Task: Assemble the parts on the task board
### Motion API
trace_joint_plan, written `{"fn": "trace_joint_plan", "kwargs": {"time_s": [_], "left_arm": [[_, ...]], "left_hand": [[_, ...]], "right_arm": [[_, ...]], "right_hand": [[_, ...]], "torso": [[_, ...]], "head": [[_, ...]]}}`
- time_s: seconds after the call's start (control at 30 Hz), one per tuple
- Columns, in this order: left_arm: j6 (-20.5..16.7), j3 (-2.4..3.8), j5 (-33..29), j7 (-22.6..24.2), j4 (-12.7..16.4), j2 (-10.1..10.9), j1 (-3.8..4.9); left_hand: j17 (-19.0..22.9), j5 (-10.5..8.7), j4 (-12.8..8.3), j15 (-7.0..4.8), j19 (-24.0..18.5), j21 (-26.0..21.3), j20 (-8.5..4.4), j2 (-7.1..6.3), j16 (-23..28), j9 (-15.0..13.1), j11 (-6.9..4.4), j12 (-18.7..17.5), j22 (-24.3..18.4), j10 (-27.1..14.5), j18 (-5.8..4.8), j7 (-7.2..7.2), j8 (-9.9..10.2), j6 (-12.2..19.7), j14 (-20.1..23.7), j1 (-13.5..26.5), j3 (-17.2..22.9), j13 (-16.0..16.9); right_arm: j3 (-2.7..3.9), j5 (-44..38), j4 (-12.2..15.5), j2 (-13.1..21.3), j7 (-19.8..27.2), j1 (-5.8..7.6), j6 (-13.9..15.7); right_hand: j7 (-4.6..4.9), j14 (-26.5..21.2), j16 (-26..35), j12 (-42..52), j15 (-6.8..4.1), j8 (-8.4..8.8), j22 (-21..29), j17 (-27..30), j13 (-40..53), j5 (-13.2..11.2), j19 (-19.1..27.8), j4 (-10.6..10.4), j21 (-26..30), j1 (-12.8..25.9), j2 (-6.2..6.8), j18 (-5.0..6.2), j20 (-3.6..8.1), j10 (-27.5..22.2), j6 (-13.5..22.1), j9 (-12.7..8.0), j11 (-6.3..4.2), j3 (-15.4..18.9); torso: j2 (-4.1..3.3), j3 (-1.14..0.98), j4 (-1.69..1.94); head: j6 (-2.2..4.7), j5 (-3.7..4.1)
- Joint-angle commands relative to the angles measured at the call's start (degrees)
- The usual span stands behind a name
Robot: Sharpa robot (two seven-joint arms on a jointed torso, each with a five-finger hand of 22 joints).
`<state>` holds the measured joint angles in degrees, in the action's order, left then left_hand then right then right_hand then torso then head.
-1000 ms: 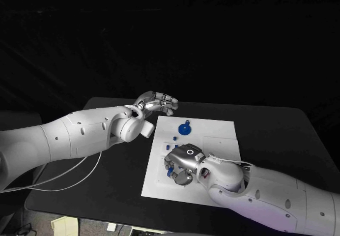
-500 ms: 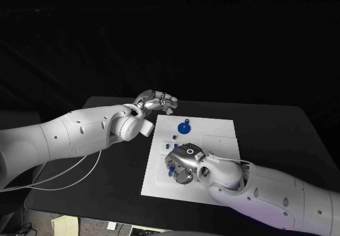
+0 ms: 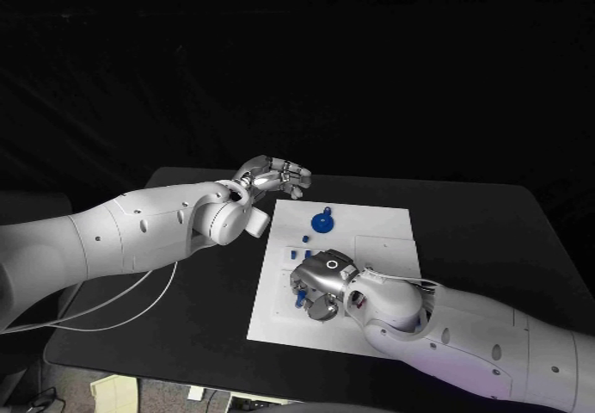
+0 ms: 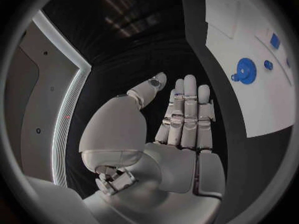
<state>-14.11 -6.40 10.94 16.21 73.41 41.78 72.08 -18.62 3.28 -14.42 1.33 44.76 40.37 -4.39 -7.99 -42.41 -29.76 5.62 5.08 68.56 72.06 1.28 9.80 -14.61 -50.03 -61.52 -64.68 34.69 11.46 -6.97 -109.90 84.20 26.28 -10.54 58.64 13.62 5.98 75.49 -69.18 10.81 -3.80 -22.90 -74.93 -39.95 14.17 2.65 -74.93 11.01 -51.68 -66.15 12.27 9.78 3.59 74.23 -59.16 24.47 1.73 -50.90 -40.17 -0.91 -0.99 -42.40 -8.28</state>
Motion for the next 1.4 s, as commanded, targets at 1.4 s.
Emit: {"fn": "trace_joint_plan", "kwargs": {"time_s": [1.4], "left_arm": [[0.9,0.05,-0.4,0.3,0.0,-0.1,0.05]], "left_hand": [[-0.3,0.1,0.2,-0.09,0.2,-0.4,-0.01,0.27,0.5,0.1,-0.03,-0.3,0.1,-0.3,1.13,-0.06,-0.3,0.5,-0.4,0.3,0.0,0.1]], "right_arm": [[-1.27,1.2,-1.1,-1.2,0.6,-0.47,-0.7]], "right_hand": [[1.09,-1.1,-0.1,-1.5,0.34,1.44,-1.0,0.4,-0.3,2.3,0.3,2.1,-0.4,2.3,1.75,5.22,0.04,-2.2,2.3,-0.4,1.25,2.9]], "torso": [[0.01,-0.03,-0.03]], "head": [[-0.15,-0.11]]}}
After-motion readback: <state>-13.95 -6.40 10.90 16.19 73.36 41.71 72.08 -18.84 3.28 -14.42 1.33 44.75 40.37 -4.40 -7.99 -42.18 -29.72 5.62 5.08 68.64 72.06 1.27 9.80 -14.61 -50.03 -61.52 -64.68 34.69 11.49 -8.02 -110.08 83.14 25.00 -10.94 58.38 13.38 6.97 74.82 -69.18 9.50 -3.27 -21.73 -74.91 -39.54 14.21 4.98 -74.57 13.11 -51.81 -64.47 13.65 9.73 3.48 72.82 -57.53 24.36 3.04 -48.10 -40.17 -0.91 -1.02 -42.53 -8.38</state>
